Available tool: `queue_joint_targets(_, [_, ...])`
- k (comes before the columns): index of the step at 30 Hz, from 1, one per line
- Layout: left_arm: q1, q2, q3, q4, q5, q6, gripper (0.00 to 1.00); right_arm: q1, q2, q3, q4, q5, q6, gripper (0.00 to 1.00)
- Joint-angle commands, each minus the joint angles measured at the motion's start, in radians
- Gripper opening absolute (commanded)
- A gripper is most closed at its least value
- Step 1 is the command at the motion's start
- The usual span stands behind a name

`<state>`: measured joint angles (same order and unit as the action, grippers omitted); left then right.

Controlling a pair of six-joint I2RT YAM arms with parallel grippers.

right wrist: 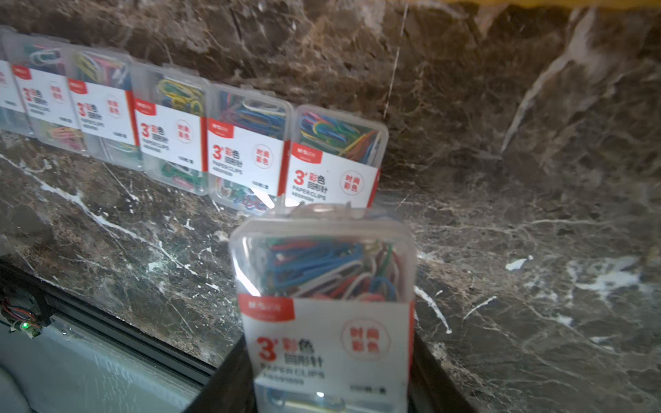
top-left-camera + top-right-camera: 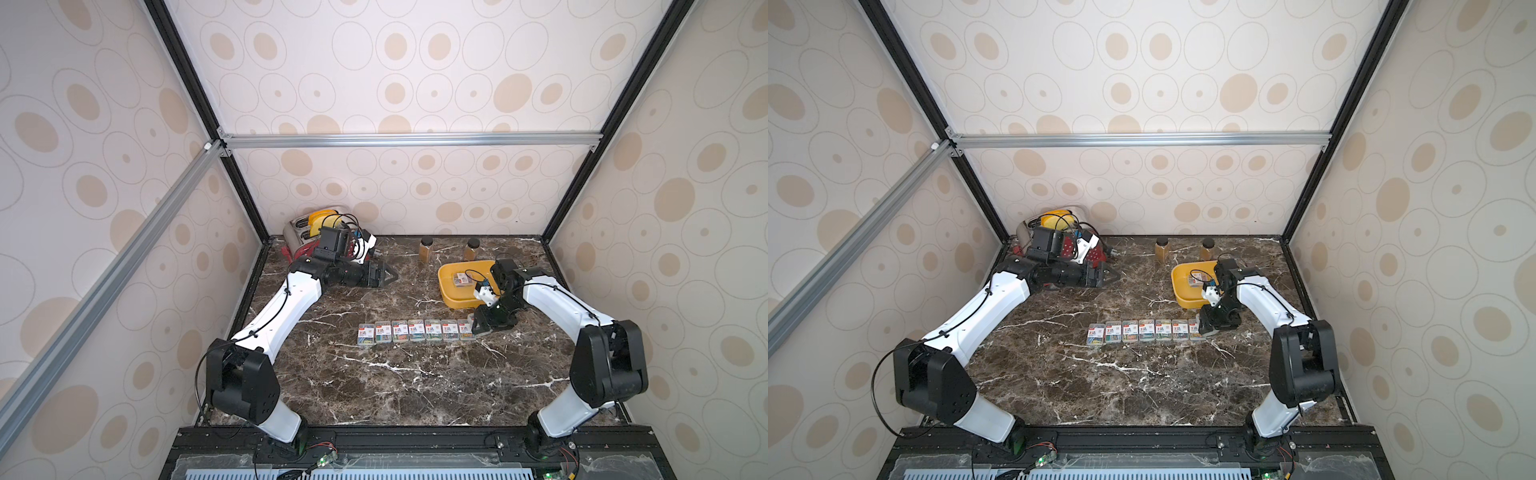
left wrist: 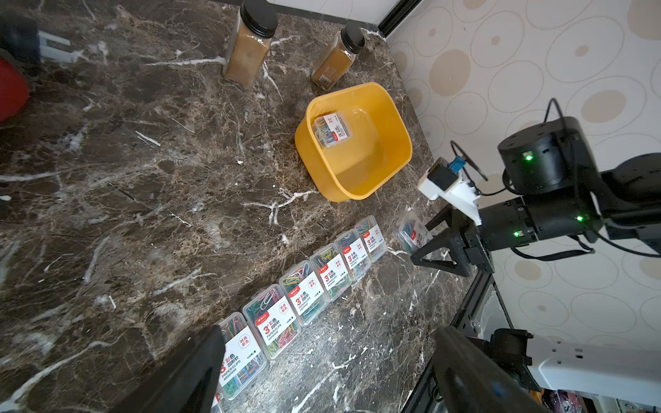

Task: Take the paper clips out of the storage box
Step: Place the boxed paper clips at the center of the board.

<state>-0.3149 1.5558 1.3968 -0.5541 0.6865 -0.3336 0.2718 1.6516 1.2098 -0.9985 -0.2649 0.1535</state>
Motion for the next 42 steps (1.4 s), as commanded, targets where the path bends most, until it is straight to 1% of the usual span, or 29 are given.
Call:
queue_joint_targets(1, [-0.001, -0.022, 0.008, 0.017, 0.004, -0.001, 0.95, -0.011, 0.025, -0.020, 0.019, 0.007, 0.019, 0.32])
queue_joint_targets(2, [0.000, -0.022, 0.008, 0.016, 0.006, 0.001, 0.95, -0.043, 0.034, -0.022, 0.027, 0.009, 0.022, 0.32])
queue_joint_targets(5, [0.000, -0.016, 0.015, 0.017, 0.011, 0.004, 0.95, -0.068, 0.061, -0.028, 0.049, 0.022, 0.035, 0.32])
queue_joint_targets(8, [-0.001, -0.008, 0.021, 0.012, 0.016, 0.010, 0.95, -0.082, 0.084, -0.031, 0.061, 0.052, 0.048, 0.32])
queue_joint_targets(16, [0.000, 0.014, 0.036, 0.003, 0.028, 0.026, 0.95, -0.100, 0.146, -0.028, 0.110, 0.052, 0.070, 0.35])
queue_joint_targets(26, [0.000, 0.034, 0.054, -0.012, 0.038, 0.045, 0.96, -0.103, 0.181, -0.034, 0.144, 0.030, 0.089, 0.50])
queue_joint_targets(29, [0.000, 0.038, 0.057, -0.015, 0.039, 0.047, 0.97, -0.103, 0.181, -0.035, 0.144, 0.030, 0.090, 0.59])
queue_joint_targets(30, [0.000, 0.038, 0.057, -0.015, 0.039, 0.047, 0.99, -0.103, 0.181, -0.036, 0.144, 0.029, 0.090, 0.61])
queue_joint_targets(34, [0.000, 0.041, 0.056, -0.013, 0.042, 0.047, 0.99, -0.103, 0.174, -0.038, 0.147, 0.015, 0.089, 0.64])
queue_joint_targets(40, [-0.001, 0.041, 0.054, -0.004, 0.042, 0.041, 0.99, -0.103, 0.155, -0.036, 0.137, 0.014, 0.086, 0.72])
queue_joint_targets(42, [0.000, 0.041, 0.051, -0.001, 0.042, 0.038, 0.99, -0.105, 0.140, -0.030, 0.126, 0.020, 0.084, 0.73])
